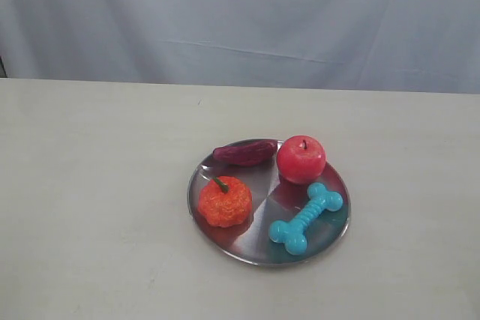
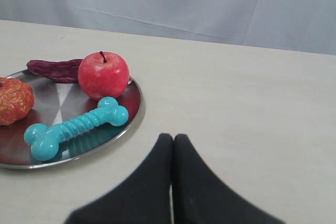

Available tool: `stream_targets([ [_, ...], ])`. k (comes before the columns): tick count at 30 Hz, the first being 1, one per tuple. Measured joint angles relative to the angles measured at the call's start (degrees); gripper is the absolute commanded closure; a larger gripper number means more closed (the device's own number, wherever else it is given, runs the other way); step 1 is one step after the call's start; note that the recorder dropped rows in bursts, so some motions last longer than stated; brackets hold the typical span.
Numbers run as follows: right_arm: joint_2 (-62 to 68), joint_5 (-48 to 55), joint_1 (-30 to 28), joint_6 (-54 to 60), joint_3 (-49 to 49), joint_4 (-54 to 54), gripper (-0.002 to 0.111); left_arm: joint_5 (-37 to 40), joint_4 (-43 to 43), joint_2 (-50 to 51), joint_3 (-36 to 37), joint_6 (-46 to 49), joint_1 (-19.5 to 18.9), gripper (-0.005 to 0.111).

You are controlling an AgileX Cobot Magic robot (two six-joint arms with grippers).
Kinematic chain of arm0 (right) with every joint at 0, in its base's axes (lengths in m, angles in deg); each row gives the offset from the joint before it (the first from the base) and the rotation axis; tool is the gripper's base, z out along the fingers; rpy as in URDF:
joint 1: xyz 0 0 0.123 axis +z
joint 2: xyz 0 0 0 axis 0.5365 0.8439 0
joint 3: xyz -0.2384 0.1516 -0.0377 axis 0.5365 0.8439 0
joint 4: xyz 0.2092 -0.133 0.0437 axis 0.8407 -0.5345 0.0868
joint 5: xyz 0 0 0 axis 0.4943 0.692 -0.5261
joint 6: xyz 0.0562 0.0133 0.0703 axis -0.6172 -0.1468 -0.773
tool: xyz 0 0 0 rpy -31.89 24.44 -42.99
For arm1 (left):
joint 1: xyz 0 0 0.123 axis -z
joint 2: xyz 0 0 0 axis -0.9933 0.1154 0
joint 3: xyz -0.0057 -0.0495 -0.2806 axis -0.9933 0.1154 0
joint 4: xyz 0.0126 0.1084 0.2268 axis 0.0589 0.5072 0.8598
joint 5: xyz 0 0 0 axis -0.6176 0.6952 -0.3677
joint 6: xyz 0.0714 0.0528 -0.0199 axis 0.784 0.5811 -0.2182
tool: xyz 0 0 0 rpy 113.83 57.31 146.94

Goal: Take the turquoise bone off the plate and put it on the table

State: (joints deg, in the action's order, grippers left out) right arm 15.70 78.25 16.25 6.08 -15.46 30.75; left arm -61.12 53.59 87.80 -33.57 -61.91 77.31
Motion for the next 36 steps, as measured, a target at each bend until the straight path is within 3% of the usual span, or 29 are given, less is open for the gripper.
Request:
stream_targets([
  [7, 0.0, -0.3, 0.0, 0.1, 0.0, -0.3, 0.109, 0.0, 0.0, 0.0, 0.0, 0.0, 0.0, 0.107],
  [14, 0.0, -8.5, 0.0, 1.8, 0.0, -2.5, 0.109, 0.0, 0.0, 0.0, 0.0, 0.0, 0.0, 0.107],
  [23, 0.0, -37.3, 0.0, 4.3, 0.0, -4.3, 0.109, 0.0, 0.0, 0.0, 0.0, 0.0, 0.0, 0.107],
  [29, -0.1, -62.4, 0.0, 4.1, 0.0, -4.6, 0.109, 0.0, 0.0, 0.0, 0.0, 0.0, 0.0, 0.107],
  [32, -0.1, -69.8, 0.0, -4.6, 0.0, -4.6, 0.109, 0.0, 0.0, 0.0, 0.0, 0.0, 0.0, 0.107],
  [33, -0.1, -72.2, 0.0, -12.3, 0.0, -4.6, 0.109, 0.0, 0.0, 0.0, 0.0, 0.0, 0.0, 0.107],
  [36, -0.1, -70.7, 0.0, -26.2, -0.2, -3.2, 0.109, 0.0, 0.0, 0.0, 0.0, 0.0, 0.0, 0.107],
])
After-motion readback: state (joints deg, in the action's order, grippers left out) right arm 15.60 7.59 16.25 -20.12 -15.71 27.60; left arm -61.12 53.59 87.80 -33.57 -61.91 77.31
